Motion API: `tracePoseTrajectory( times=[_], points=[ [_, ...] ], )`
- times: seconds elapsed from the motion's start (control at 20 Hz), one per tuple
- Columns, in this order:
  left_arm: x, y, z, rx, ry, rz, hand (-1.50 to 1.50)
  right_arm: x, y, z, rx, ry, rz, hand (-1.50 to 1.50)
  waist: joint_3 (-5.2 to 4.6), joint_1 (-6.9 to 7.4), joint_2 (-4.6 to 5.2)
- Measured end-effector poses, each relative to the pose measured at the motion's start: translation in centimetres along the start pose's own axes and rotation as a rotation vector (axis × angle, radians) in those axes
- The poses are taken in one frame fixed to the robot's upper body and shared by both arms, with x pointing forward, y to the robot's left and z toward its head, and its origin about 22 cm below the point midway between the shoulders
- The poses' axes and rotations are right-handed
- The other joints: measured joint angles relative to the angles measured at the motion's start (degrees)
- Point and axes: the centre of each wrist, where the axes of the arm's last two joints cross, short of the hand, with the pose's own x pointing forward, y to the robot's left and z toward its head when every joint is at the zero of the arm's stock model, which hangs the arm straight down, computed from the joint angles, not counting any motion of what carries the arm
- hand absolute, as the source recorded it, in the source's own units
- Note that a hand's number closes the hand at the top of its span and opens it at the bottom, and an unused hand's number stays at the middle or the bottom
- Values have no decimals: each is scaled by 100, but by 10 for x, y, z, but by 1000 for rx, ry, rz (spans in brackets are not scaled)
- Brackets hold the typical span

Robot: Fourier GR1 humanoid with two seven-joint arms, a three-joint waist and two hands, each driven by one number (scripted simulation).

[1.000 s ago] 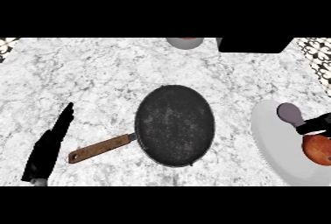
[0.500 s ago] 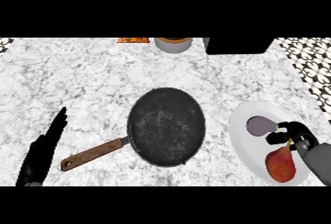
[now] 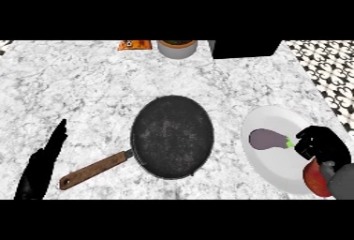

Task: Pick the pear from the plate and place it in the pan

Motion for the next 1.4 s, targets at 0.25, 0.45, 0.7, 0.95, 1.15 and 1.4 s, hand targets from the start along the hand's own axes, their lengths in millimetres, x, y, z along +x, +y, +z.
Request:
tracePoseTrajectory(
  times=[0.25, 0.45, 0.7, 0.95, 1.15, 1.4],
  points=[
    [-2, 2, 1, 3, 9, -5, 0, 22, -28, 12, -213, -185, 40, 150, 28, -11, -1],
    [0, 2, 1, 4, 4, -1, 0, 46, -44, 31, -324, -307, 25, 150, 61, 13, 31],
    [3, -3, 1, -6, -16, 11, 0, 79, -53, 62, -394, -409, -39, 150, 102, 113, 123],
    [8, -7, 1, -23, -44, 17, 0, 106, -48, 81, -414, -449, -123, 150, 135, 274, 227],
    [15, -6, -1, -43, -69, 16, 0, 129, -31, 87, -408, -444, -189, 150, 155, 425, 316],
    [19, -10, -2, -62, -90, 15, 0, 151, 6, 86, -370, -378, -208, 150, 172, 580, 398]
  ],
)
